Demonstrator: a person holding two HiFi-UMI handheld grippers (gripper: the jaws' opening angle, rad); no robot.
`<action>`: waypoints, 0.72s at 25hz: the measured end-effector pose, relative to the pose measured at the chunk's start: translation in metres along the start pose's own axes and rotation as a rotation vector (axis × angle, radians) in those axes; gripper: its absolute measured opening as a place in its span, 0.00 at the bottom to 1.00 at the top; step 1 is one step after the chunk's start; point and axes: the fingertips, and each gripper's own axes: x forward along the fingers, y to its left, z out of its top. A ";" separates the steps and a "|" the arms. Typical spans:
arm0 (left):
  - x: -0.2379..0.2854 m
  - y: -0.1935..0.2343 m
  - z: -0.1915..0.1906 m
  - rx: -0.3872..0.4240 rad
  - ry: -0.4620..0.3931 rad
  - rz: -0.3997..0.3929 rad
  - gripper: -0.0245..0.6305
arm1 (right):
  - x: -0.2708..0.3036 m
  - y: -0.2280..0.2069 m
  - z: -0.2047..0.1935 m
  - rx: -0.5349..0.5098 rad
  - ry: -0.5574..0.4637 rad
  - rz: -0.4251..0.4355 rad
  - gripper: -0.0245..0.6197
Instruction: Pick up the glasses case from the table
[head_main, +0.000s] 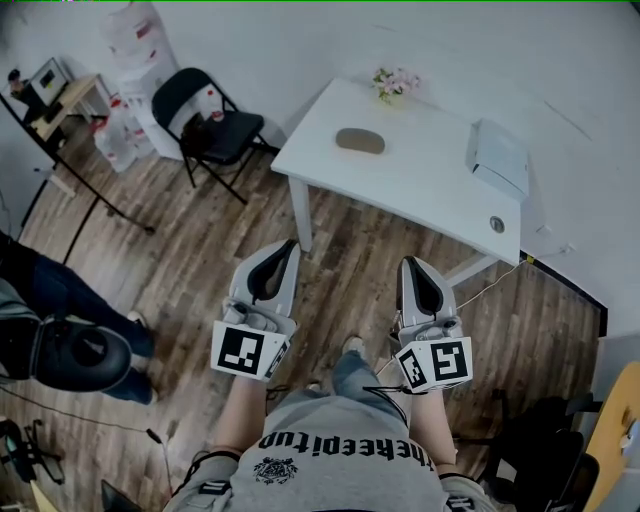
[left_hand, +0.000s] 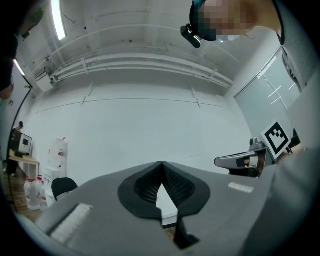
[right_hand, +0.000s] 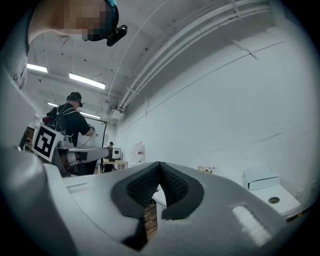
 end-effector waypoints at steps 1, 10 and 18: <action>0.009 0.002 -0.001 0.002 0.000 -0.002 0.06 | 0.007 -0.006 0.001 -0.003 0.001 0.003 0.04; 0.079 0.015 -0.012 0.009 -0.001 0.021 0.06 | 0.065 -0.055 0.002 -0.017 0.010 0.045 0.04; 0.128 0.012 -0.014 0.014 -0.018 0.046 0.06 | 0.096 -0.093 0.000 -0.017 0.011 0.090 0.04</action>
